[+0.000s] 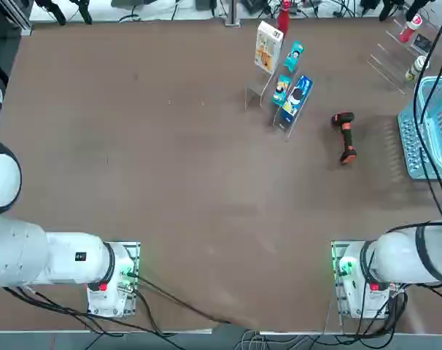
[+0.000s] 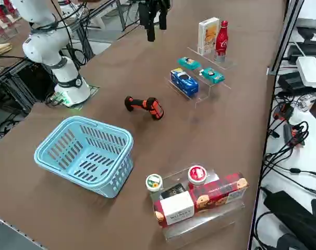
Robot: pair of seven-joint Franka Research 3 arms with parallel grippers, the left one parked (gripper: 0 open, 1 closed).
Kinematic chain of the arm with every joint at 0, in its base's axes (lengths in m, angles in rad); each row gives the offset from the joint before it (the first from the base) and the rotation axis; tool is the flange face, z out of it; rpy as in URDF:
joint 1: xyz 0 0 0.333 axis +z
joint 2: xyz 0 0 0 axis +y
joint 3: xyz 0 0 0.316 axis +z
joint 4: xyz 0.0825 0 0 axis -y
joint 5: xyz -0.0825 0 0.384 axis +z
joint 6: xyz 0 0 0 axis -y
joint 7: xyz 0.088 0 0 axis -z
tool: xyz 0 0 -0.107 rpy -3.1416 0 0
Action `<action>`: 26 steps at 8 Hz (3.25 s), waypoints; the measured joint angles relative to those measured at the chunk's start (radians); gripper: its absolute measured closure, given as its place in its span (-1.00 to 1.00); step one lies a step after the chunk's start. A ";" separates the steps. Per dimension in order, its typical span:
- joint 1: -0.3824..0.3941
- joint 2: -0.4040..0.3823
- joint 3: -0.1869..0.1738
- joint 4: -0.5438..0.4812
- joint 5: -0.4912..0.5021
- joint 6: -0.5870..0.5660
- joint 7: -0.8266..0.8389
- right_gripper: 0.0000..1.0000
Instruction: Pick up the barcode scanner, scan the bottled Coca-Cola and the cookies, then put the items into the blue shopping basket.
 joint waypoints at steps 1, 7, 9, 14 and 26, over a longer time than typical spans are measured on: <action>0.003 0.000 0.000 0.001 0.000 -0.002 -0.002 -1.00; 0.082 -0.002 0.003 -0.259 0.000 0.218 0.009 -1.00; 0.081 -0.096 0.000 -0.546 0.000 0.435 0.026 -1.00; 0.067 -0.350 -0.006 -1.007 -0.001 0.717 0.045 -1.00; -0.011 -0.022 -0.007 -1.171 -0.003 1.327 0.028 -1.00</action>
